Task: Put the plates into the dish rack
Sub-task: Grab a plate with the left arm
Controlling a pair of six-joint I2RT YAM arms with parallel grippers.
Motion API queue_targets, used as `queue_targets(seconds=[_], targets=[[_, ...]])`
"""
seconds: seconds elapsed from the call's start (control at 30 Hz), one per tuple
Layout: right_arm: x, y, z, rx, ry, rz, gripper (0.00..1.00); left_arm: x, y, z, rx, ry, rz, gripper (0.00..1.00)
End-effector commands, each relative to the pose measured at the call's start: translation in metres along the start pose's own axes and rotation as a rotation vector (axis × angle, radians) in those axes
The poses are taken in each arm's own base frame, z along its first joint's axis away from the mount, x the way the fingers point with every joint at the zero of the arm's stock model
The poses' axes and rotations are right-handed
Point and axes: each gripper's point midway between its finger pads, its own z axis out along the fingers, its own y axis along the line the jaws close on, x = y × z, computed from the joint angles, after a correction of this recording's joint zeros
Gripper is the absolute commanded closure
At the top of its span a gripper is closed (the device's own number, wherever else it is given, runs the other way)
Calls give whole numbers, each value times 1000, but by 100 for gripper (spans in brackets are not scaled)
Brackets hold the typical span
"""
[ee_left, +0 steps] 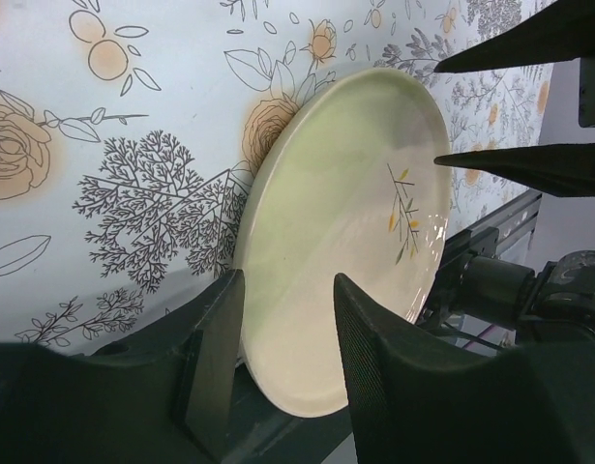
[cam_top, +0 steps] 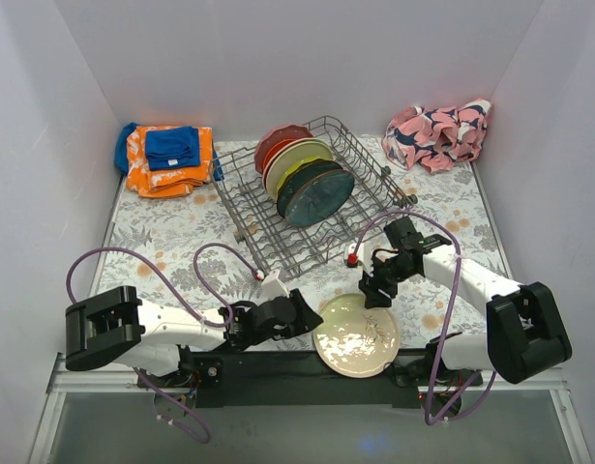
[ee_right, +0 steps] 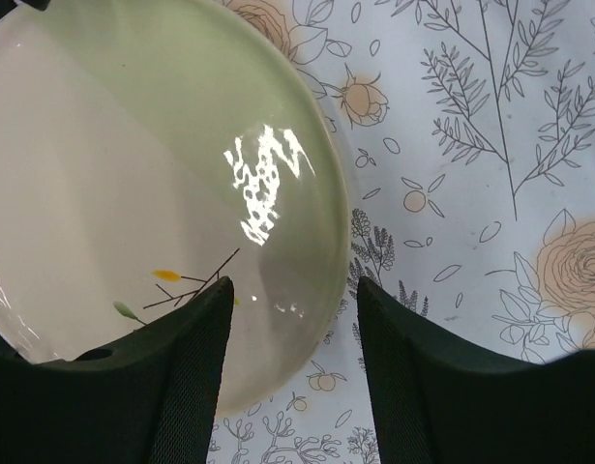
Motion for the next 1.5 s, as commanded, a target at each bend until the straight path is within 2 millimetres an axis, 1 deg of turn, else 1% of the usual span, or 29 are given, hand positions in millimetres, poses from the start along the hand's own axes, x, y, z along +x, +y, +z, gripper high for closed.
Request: queue_targets(seconds=[0.0,0.03,0.07,0.1,0.17,0.23,0.3,0.43,0.47,0.5,0.57,0.6,0.67,0.73,0.9,0.97,1.03,1.07,1.1,1.13,1.23,1.27,1.33,1.37,1.47], targets=[[-28,0,-13,-22,-61,-147,40,-3,-2,-6,-29,-4,66,60],[-35,-1,-17,-17,-69,-164,39,-4,-3,-7,-27,-1,78,60],[-37,-1,-17,-19,-70,-171,40,-3,0,-9,-37,7,106,59],[-40,-1,-19,-16,-72,-180,39,-4,-3,-12,-25,9,111,59],[-45,1,-18,-19,-64,-202,39,-2,1,-15,-30,23,131,59],[-46,2,-17,-17,-52,-212,39,-1,3,-16,-28,34,143,59],[-47,4,-15,-24,-43,-225,39,5,4,-17,-21,66,158,58],[-49,-3,-17,2,-25,-217,39,15,6,-14,-33,113,172,58],[-50,-4,-18,4,-22,-206,39,18,11,-12,-55,122,176,59],[-49,-3,-18,2,-19,-200,39,18,8,-10,-55,127,175,59],[-45,-2,-17,2,-10,-176,39,21,13,-7,-86,137,172,59],[-40,0,-15,0,0,-160,39,20,10,-6,-86,135,172,60],[-31,-2,-14,21,32,-126,40,20,10,-4,-94,129,168,60],[-20,-3,-12,36,57,-95,41,20,10,-2,-100,124,165,62],[-3,-4,-9,50,67,-36,42,21,11,4,-119,126,171,65],[5,-4,-7,48,81,-12,42,24,18,6,-156,143,181,67],[8,-2,-5,40,80,0,43,27,23,8,-187,151,192,71],[8,-2,-5,39,76,3,43,27,23,9,-201,155,198,73],[7,-1,-5,38,70,0,43,27,24,10,-212,156,208,74],[5,-2,-6,42,63,-1,43,28,29,12,-238,163,218,78],[-3,-3,-10,48,36,-12,43,30,29,16,-263,173,244,85],[-4,-2,-9,44,31,-11,43,31,30,19,-274,179,252,90],[-4,0,-9,31,25,-2,43,31,27,22,-273,181,269,100],[-5,-1,-9,33,21,-2,43,31,25,23,-270,178,273,100],[-10,-2,-14,48,6,-9,43,23,6,23,-232,149,270,100]])
